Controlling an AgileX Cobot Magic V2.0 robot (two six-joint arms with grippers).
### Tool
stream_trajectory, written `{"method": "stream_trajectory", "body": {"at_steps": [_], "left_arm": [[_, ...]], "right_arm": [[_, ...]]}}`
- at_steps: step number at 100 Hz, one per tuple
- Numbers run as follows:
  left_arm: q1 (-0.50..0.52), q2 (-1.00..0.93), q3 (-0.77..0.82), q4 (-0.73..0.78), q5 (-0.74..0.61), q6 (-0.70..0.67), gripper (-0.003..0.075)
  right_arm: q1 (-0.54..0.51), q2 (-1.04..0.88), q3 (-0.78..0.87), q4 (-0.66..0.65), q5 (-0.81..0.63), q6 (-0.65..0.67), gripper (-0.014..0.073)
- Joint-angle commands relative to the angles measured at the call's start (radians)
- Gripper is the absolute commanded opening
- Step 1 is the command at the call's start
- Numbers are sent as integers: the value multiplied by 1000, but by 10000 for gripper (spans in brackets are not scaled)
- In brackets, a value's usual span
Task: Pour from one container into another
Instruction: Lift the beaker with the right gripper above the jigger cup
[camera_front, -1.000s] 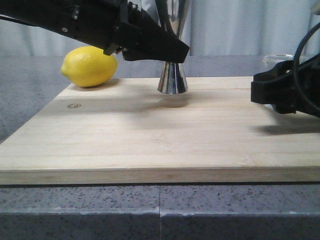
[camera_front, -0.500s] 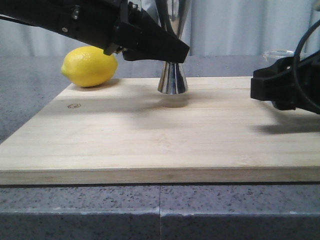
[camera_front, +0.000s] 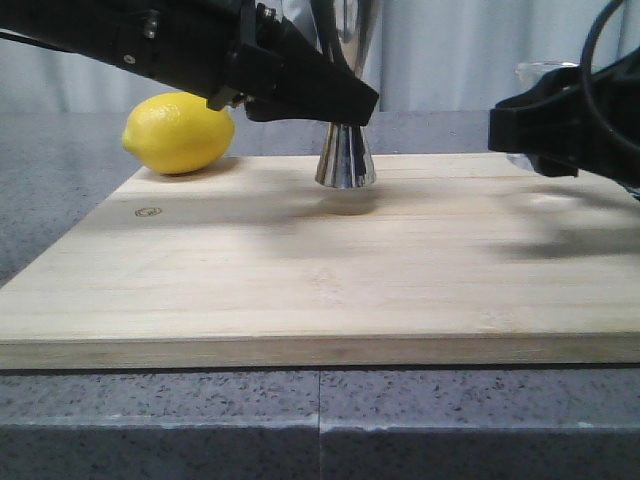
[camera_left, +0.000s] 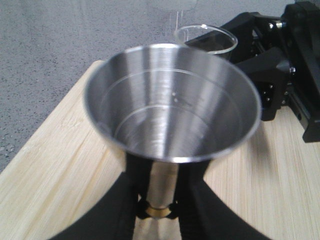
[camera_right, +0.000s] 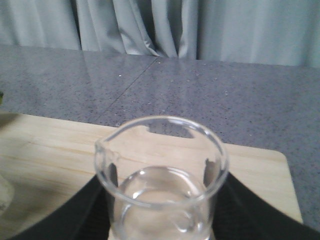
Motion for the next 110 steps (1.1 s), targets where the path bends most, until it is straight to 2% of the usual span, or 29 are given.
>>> {"method": "stream_trajectory", "body": {"at_steps": [1, 52, 72, 88, 110], "left_arm": [[-8, -54, -31, -69, 39, -3, 82], [-8, -54, -31, -69, 39, -3, 82], [-8, -54, -31, -67, 39, -3, 82], [-8, -54, -31, -67, 39, -3, 82], [-8, -54, -31, -67, 37, -3, 82]], "right_arm": [[-8, -34, -64, -24, -10, -40, 299], [-10, -53, -337, -24, 334, -250, 299], [-35, -60, -417, -30, 422, -280, 299], [-38, -88, -454, -93, 525, -310, 299], [-38, -152, -463, -162, 583, -327, 299]]}}
